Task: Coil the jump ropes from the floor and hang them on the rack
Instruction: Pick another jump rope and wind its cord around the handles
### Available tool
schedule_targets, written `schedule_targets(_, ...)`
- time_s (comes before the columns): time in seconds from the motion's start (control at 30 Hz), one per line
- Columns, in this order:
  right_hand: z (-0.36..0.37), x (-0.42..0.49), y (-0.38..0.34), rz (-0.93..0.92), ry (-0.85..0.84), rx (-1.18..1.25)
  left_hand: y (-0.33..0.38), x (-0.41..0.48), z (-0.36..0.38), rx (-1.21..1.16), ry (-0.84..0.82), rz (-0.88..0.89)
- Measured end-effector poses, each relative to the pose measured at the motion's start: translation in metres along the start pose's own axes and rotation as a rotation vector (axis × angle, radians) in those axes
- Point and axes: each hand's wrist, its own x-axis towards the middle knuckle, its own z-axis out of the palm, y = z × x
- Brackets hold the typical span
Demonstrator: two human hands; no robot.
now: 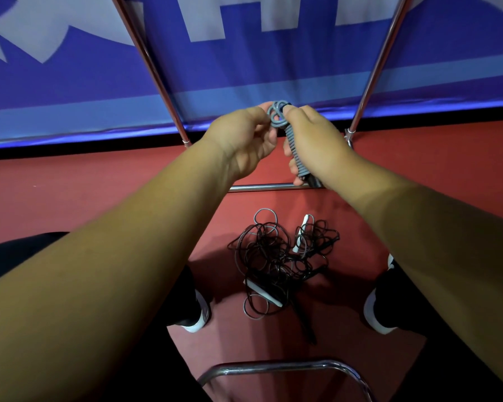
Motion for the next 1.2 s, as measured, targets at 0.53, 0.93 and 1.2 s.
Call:
schedule_targets(0.53,-0.009,0.002,0.004,0.064,-0.206,0.053,-0.002,0.002,-0.013,0.481,0.087,0.407)
schedule_targets(0.93,-0.007,-0.004,0.002,-0.063,-0.034,-0.191,-0.008,0.0,-0.008,0.13,0.046,0.205)
schedule_targets(1.2,-0.01,-0.003,0.004,-0.098,0.004,-0.244,-0.01,-0.005,0.0,0.22,0.081,0.284)
